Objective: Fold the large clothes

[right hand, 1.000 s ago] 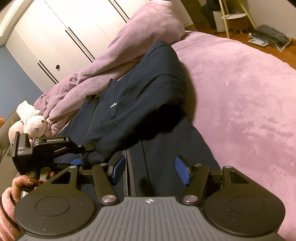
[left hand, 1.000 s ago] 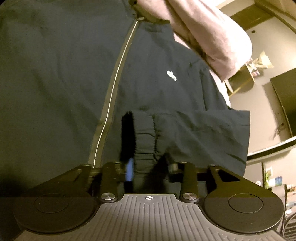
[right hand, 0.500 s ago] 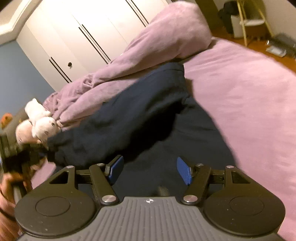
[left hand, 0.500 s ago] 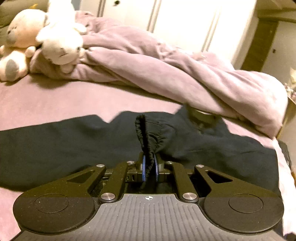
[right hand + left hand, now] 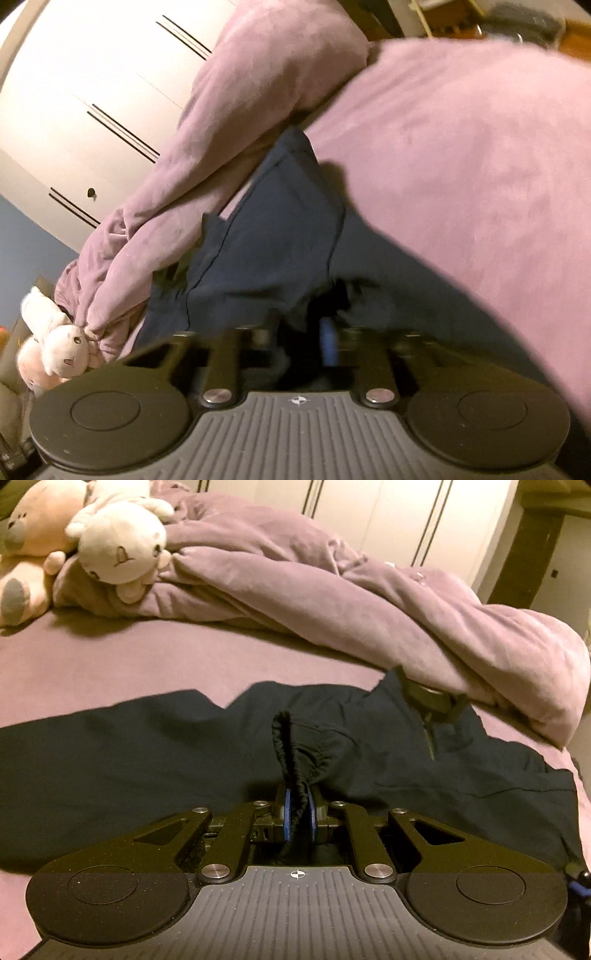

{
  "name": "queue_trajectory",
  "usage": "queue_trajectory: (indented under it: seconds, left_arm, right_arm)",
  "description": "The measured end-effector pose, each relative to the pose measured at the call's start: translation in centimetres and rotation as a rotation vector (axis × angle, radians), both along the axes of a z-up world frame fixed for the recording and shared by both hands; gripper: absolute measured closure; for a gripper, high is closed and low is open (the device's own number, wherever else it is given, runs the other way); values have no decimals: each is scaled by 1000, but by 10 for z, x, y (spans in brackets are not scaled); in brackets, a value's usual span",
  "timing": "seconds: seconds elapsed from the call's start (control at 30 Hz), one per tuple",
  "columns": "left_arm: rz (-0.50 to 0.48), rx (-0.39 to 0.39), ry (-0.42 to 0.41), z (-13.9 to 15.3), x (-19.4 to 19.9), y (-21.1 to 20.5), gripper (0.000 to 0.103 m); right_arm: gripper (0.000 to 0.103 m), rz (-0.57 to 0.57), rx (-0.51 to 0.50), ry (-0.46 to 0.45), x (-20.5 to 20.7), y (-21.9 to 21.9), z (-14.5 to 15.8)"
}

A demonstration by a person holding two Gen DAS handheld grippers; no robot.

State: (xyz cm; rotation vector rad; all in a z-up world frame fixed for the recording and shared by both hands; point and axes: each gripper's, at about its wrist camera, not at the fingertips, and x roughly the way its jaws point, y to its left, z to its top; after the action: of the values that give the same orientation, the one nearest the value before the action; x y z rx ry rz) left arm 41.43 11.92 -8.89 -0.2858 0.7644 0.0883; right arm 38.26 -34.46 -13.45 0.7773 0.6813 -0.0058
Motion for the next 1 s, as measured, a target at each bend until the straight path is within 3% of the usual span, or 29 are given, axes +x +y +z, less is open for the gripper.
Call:
queue_trajectory:
  seconds: [0.1,0.27,0.33,0.5,0.67,0.77,0.83,1.0]
  left_arm:
    - [-44,-22,1,-11,8,-17,91]
    - [-50,141,8,-23,19,-44,85]
    - [-31,135,15,-20,15,-37,71]
    - [-16,168,-43,-1,-17,-20,53]
    - [-147,140,-6,-8,-26,-51,45]
    - [-231,218,61,-27,-17,-75,45]
    - [-231,253,86,-39,-10,-79,44]
    - [-177,233,80,-50,14,-70,42]
  right_arm:
    - [90,-78,-119,-33,-7,-14,6]
    - [89,-57,-153,22,-13,-21,-3]
    - [76,-43,-169,20,-22,-20,10]
    - [73,-25,-293,-79,-55,-15,45]
    - [73,135,-417,-64,-6,38,42]
    - [74,183,-522,-18,29,68,27]
    - [78,203,-617,51,45,79,10]
    - [79,227,-710,27,58,86,0]
